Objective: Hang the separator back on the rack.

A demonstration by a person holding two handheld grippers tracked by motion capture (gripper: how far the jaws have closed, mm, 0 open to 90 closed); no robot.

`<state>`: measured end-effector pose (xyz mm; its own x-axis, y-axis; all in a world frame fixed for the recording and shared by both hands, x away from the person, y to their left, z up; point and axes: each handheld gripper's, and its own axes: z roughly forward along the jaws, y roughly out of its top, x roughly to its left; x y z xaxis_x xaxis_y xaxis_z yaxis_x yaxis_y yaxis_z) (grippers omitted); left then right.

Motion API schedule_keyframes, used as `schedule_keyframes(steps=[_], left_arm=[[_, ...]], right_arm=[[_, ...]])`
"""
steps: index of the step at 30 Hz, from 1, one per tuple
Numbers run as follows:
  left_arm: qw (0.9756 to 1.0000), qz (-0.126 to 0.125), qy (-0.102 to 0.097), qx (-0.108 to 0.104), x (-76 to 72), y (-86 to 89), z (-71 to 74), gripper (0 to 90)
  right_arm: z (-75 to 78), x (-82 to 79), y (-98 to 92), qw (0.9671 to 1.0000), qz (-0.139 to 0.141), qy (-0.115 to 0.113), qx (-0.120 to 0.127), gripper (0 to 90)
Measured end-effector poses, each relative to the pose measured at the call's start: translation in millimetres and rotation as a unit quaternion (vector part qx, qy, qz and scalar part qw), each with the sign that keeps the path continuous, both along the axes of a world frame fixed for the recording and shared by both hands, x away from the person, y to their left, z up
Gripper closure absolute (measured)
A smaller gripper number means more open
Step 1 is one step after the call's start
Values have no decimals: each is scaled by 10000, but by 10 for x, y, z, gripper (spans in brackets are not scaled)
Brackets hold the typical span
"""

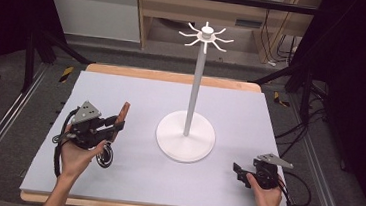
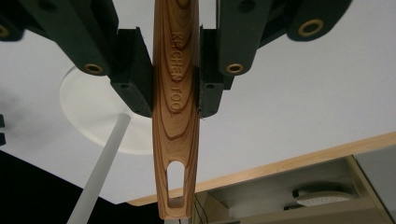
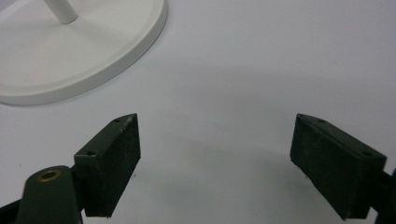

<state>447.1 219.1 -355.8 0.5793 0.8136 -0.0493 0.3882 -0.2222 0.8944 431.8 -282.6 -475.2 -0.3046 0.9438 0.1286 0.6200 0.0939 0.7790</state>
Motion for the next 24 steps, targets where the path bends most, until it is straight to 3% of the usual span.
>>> schedule_keyframes(steps=[10,19,21,24], left_arm=[[9991,-56,-345,-242,-24,-65,189,675],[9982,-139,-518,-257,-44,-165,342,675],[9975,-154,-580,-374,-52,-181,408,675],[9971,-180,-633,-376,-52,-207,478,675]], right_arm=[[-3,-14,7,10000,-23,-22,-30,162],[-1,-5,5,10000,-1,-67,-35,150],[0,-7,6,10000,-8,-72,-44,143],[-3,-1,4,10000,6,-69,-53,138]])
